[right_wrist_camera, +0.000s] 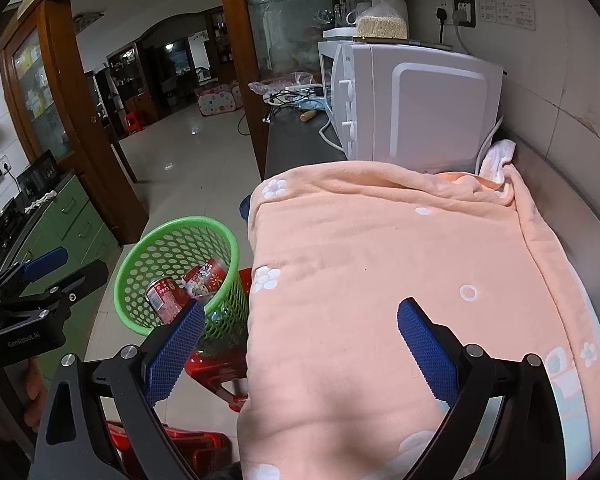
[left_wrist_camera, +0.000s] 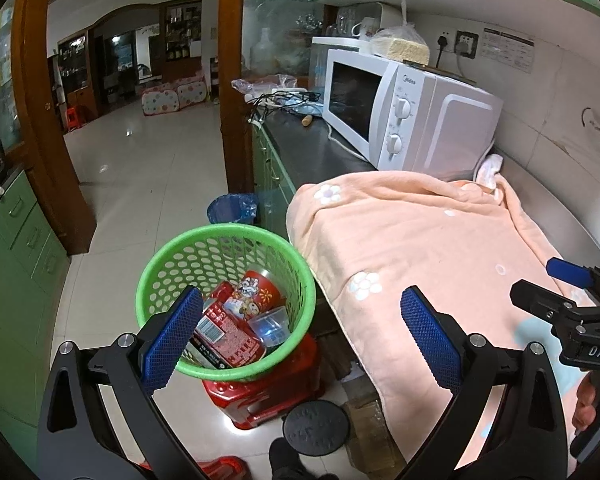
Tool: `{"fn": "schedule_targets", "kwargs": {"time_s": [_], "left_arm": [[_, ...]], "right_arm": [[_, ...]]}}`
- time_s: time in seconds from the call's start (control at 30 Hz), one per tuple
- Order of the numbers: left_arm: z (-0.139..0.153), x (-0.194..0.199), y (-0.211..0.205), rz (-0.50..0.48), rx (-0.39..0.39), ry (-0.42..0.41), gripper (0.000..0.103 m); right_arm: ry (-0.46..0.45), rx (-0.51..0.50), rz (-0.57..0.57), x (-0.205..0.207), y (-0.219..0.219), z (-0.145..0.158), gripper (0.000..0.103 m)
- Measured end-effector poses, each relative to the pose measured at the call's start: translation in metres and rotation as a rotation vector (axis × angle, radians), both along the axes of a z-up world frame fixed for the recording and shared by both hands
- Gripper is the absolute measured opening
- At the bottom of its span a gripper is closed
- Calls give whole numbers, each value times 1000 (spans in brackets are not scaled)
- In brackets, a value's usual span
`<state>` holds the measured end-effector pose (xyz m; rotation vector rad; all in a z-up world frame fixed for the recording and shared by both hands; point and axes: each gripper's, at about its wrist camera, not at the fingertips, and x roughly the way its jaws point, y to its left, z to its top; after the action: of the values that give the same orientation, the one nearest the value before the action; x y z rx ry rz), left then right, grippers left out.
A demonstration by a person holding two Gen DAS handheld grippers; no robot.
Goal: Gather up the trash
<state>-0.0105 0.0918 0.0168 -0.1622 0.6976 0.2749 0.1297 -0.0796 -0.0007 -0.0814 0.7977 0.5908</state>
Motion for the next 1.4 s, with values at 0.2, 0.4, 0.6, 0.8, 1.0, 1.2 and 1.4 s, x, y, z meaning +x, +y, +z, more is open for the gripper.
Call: {"fn": "schedule_targets", "kwargs": {"time_s": [0.2,0.4,0.6,0.8,1.0,1.2,1.4], "left_arm": [[3,-1,-4,-3,21,-10,98],[5,-4,-7,-9,46,-32,98],[6,-5,-9,-12,61,-36,98],[8,-6,-12,-14,80,-40,98],[8,-7,-13,-17,82,-39,98],[8,-6,-14,-25,86,-29,98],[8,-6,-15,-33,88,-21,98]], "right_arm": [[-4,4,-6,-2,-3,2,94],[-6,3,-8,-2,-4,3,94],[-10,5,-4,-4,-4,5,94],[-13,7,-7,-4,-4,6,94],[-15,8,-2,-4,-3,5,94],[-17,9,-1,-5,-2,6,94],[-16,11,-1,-5,-2,6,94]]}}
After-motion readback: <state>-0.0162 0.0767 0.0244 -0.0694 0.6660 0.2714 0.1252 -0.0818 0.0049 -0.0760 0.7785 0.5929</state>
